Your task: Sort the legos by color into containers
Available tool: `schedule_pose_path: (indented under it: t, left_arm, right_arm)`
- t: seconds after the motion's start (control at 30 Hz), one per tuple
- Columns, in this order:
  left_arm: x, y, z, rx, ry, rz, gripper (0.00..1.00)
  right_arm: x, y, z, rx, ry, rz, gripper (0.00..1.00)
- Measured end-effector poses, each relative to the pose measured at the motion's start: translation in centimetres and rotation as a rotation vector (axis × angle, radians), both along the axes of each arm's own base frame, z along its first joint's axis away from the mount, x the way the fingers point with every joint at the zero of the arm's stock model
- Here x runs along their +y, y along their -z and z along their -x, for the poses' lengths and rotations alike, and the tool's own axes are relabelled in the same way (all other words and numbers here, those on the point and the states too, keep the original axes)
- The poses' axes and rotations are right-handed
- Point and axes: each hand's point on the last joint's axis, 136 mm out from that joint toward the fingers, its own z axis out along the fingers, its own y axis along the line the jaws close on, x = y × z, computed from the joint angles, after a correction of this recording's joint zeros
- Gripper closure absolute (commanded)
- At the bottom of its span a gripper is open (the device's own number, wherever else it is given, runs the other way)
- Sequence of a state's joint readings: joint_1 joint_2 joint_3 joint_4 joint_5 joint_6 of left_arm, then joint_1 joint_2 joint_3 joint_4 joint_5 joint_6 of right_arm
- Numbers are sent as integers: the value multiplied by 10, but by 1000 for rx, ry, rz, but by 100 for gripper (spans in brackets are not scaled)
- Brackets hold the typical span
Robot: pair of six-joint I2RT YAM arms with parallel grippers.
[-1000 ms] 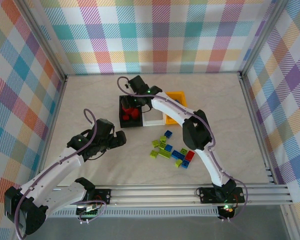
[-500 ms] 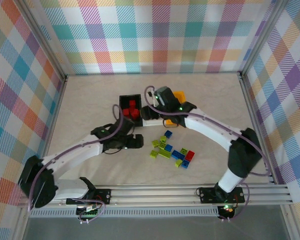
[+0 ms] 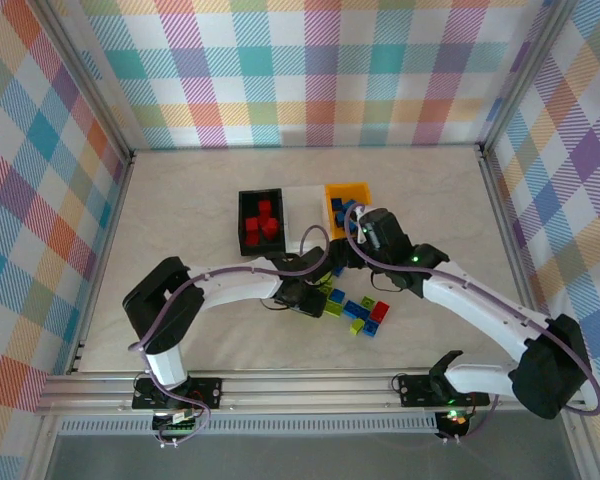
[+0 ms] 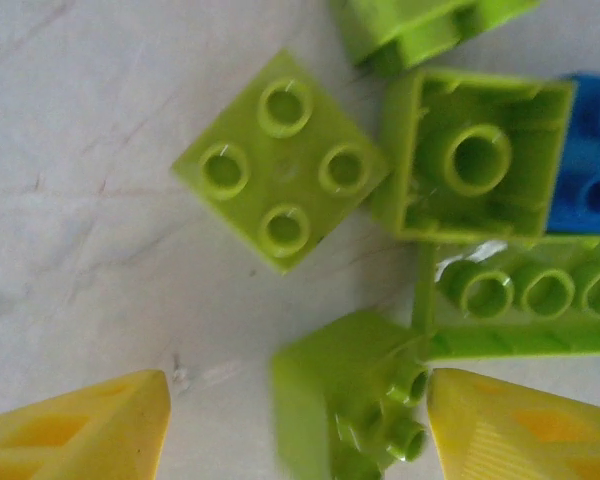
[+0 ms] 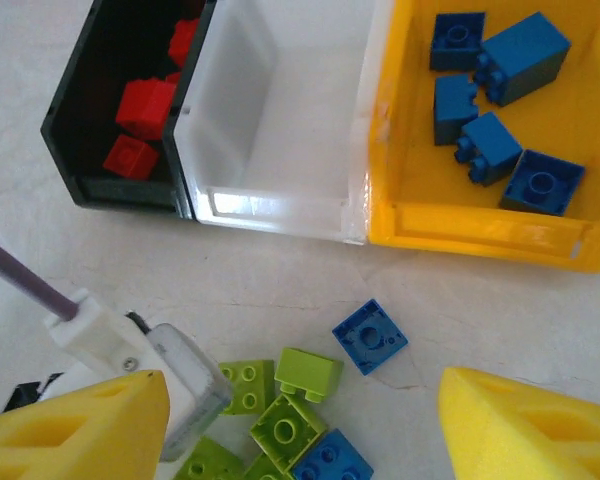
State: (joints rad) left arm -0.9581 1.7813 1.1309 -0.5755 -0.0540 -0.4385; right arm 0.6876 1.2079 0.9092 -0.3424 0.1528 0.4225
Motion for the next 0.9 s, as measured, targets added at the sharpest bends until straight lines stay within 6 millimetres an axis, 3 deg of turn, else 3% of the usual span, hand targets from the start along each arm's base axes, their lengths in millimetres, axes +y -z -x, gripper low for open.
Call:
schedule_pose_path:
  t: [0.2,0.37,0.6,0.7,0.9]
  left_arm:
    - [3,15,-2,3,22,-58,50]
    - [6,15,-2,-6,26,-79,62]
    - [8,13,-3,-19,21,-89,72]
    - [11,2,-5,-40,17,-86,73]
    - [12,-45,-14,-130,-5,-24,75]
  right_arm:
    - [-5,-8,1,-20,18,-23,28]
    - [-7,-8,0,-21,23,-25,28]
    - [-7,-8,0,-20,25,-25,27]
    - [-7,-8,0,-20,26,-25,27]
    - [-11,-4,0,-16,35,-25,27]
